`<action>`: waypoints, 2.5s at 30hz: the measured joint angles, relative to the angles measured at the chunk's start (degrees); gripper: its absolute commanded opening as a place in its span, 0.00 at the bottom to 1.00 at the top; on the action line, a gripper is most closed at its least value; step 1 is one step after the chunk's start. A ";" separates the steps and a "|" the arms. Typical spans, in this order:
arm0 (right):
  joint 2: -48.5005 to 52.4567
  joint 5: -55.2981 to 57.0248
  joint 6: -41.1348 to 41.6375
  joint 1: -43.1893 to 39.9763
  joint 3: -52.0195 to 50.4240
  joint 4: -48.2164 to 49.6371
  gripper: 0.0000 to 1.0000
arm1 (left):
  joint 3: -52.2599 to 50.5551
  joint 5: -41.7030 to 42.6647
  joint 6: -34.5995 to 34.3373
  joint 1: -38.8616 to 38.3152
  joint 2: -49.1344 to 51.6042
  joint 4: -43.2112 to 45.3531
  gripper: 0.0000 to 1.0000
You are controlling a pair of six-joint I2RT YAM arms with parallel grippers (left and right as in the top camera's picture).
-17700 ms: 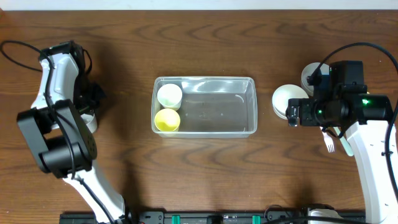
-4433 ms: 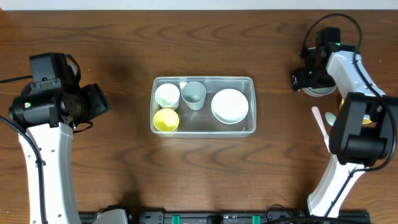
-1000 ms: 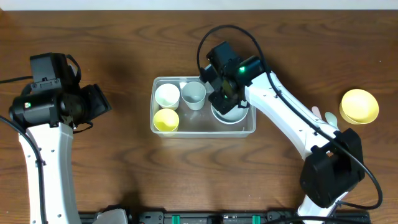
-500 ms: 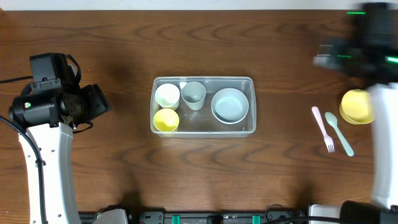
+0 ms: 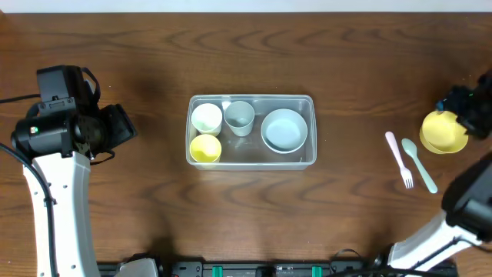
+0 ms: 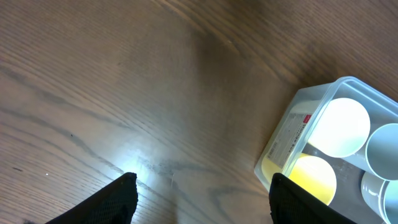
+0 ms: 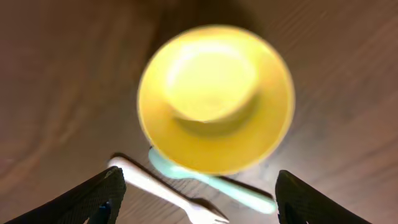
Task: Pack container
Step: 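Move the right gripper to the yellow bowl and grasp its rim, then carry the yellow bowl into the container and stack it on the grey bowl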
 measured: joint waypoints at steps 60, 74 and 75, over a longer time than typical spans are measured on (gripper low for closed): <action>10.49 -0.72 -4.63 4.33 -3.87 5.88 0.08 | 0.00 0.00 0.00 0.00 0.00 -0.31 0.68; 10.25 0.59 -4.44 4.61 -3.78 5.49 0.01 | 0.00 0.00 0.00 0.00 0.00 -0.31 0.68; 10.08 0.61 -4.44 4.66 -3.67 5.16 0.01 | 0.00 0.02 0.00 0.00 0.00 -0.31 0.68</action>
